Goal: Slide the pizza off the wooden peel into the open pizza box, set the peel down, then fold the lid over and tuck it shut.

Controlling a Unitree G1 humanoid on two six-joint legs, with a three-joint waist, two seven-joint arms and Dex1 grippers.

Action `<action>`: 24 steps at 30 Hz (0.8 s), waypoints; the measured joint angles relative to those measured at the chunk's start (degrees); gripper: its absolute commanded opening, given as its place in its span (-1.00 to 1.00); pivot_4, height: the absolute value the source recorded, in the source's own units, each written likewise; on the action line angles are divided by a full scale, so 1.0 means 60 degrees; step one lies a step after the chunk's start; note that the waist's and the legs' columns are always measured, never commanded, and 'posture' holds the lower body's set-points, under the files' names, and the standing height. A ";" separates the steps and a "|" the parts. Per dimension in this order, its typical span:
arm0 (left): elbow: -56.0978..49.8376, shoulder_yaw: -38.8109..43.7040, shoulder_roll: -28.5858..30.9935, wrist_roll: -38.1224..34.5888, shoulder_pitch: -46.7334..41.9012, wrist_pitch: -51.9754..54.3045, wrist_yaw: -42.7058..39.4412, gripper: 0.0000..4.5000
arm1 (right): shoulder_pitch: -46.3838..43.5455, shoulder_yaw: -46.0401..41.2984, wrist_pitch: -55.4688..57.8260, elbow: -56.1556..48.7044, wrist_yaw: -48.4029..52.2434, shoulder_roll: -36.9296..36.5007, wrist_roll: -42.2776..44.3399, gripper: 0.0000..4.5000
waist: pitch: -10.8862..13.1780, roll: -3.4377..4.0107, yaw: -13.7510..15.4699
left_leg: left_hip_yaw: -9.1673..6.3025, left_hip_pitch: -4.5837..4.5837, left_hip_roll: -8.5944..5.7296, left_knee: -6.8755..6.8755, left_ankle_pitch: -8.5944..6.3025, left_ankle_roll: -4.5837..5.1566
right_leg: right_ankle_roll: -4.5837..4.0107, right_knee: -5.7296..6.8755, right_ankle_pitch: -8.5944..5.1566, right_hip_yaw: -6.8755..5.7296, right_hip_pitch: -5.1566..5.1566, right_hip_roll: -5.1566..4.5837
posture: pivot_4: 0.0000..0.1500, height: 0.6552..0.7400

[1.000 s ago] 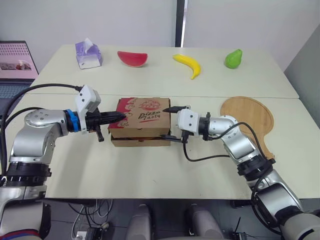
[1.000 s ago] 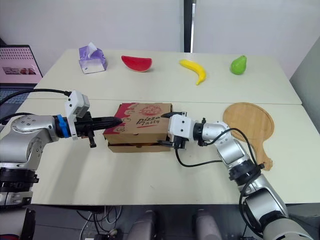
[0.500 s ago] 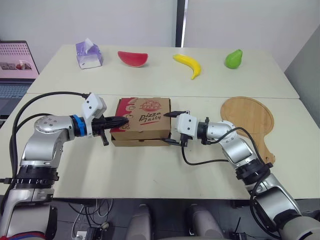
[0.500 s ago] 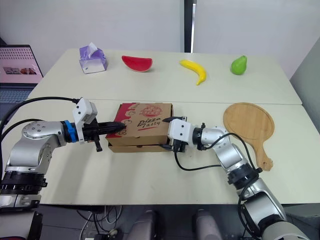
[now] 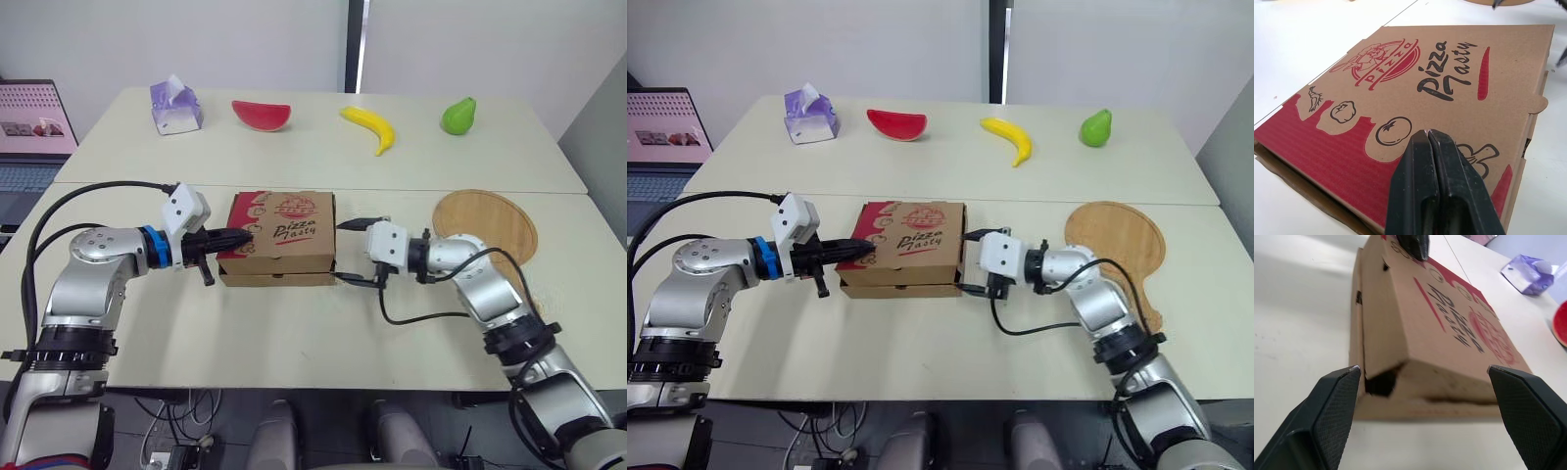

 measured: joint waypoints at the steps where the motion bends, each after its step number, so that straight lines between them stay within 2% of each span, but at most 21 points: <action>1: 0.0022 0.0000 0.0000 0.0002 -0.0001 -0.0017 -0.0001 -1.00 | 0.0001 -0.0106 0.0037 0.0009 0.0053 -0.0112 0.0063 0.57 | 0.0000 0.0000 0.0001 | 0.0000 0.0000 0.0000 0.0000 0.0000 0.0000 | 0.0000 0.0000 0.0000 0.0000 0.0000 0.0000 | 1.00 1.00; 5: 0.0089 0.0000 -0.0003 0.0018 -0.0004 -0.0068 -0.0003 -1.00 | -0.0058 -0.0232 0.0024 0.0513 0.0108 -0.0371 0.0002 -0.08 | 0.0000 0.0000 -0.0001 | 0.0001 0.0002 0.0000 -0.0001 0.0000 0.0000 | 0.0000 0.0000 0.0000 0.0000 0.0001 0.0001 | 1.00 1.00; 10: 0.0260 0.0000 -0.0033 0.0037 -0.0027 -0.0225 -0.0032 -1.00 | -0.0345 -0.0023 -0.0128 0.1589 0.0016 -0.0110 -0.0507 -0.89 | 0.0000 0.0000 -0.0004 | 0.0001 0.0002 0.0000 -0.0001 0.0000 0.0000 | 0.0000 0.0000 0.0000 0.0000 0.0000 0.0001 | 1.00 1.00; 11: 0.0288 0.0000 -0.0040 0.0046 -0.0043 -0.0240 -0.0040 -1.00 | -0.0394 0.0012 -0.0167 0.1676 0.0016 0.0018 -0.0574 -0.98 | 0.0000 0.0000 -0.0004 | 0.0001 0.0002 0.0000 -0.0001 0.0000 0.0000 | 0.0000 0.0001 0.0000 0.0000 0.0000 0.0001 | 1.00 1.00; 18: 0.0487 0.0000 -0.0129 0.0192 -0.0161 -0.0425 -0.0081 -1.00 | -0.0455 0.0336 -0.0239 0.1614 -0.0022 0.0955 -0.0717 -0.98 | 0.0000 0.0000 -0.0003 | -0.0002 0.0002 0.0000 0.0001 0.0001 -0.0001 | 0.0000 0.0005 0.0000 -0.0002 0.0001 0.0001 | 1.00 1.00; 24: 0.0671 -0.0001 -0.0218 0.0241 -0.0244 -0.0483 -0.0085 -1.00 | -0.0447 0.0332 -0.0173 0.1485 -0.0034 0.0969 -0.0708 -0.98 | 0.0000 0.0001 -0.0003 | -0.0003 0.0002 -0.0001 0.0002 0.0001 -0.0001 | 0.0000 0.0005 0.0000 -0.0003 0.0002 0.0001 | 1.00 1.00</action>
